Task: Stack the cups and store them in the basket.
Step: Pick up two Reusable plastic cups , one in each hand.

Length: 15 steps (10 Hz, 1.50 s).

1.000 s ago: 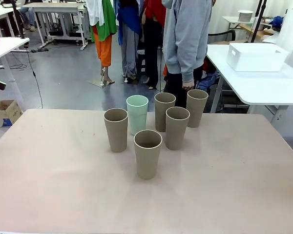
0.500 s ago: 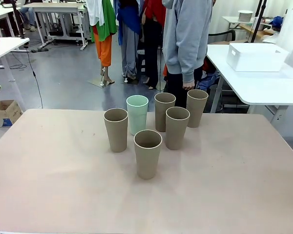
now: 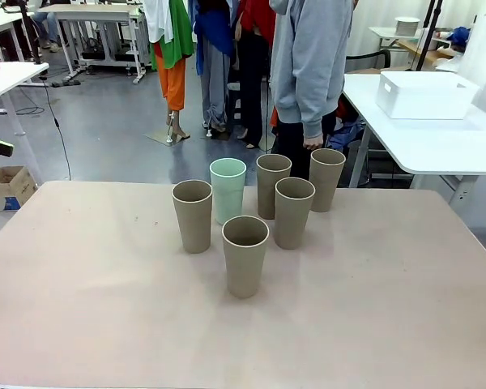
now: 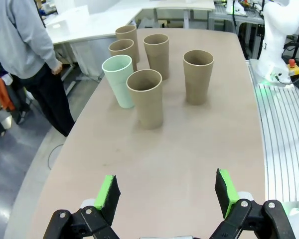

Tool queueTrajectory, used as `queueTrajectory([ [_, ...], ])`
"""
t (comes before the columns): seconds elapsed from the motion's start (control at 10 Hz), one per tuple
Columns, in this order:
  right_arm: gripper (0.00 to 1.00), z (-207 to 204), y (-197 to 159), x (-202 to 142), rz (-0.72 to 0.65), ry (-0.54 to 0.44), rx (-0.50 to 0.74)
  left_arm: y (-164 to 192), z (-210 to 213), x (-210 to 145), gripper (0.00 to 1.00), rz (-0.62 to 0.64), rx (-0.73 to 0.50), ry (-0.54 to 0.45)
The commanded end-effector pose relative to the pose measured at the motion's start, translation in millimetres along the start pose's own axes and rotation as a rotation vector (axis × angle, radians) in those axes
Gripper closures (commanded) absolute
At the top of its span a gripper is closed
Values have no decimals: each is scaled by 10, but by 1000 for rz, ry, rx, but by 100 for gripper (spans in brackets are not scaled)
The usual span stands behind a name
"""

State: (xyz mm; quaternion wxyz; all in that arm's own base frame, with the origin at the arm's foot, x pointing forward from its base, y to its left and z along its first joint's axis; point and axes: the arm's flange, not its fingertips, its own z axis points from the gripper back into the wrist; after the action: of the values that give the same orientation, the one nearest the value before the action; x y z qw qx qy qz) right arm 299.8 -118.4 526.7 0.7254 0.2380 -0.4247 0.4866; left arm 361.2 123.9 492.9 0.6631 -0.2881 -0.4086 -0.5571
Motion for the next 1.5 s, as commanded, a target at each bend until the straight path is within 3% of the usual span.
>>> queueTrajectory([
  [0.0,0,-2,-23,17,18,-8,1,0,38,-1,0,5,3,-11],
  [1.4,0,-2,-23,17,18,-8,1,0,38,-1,0,5,3,-11],
])
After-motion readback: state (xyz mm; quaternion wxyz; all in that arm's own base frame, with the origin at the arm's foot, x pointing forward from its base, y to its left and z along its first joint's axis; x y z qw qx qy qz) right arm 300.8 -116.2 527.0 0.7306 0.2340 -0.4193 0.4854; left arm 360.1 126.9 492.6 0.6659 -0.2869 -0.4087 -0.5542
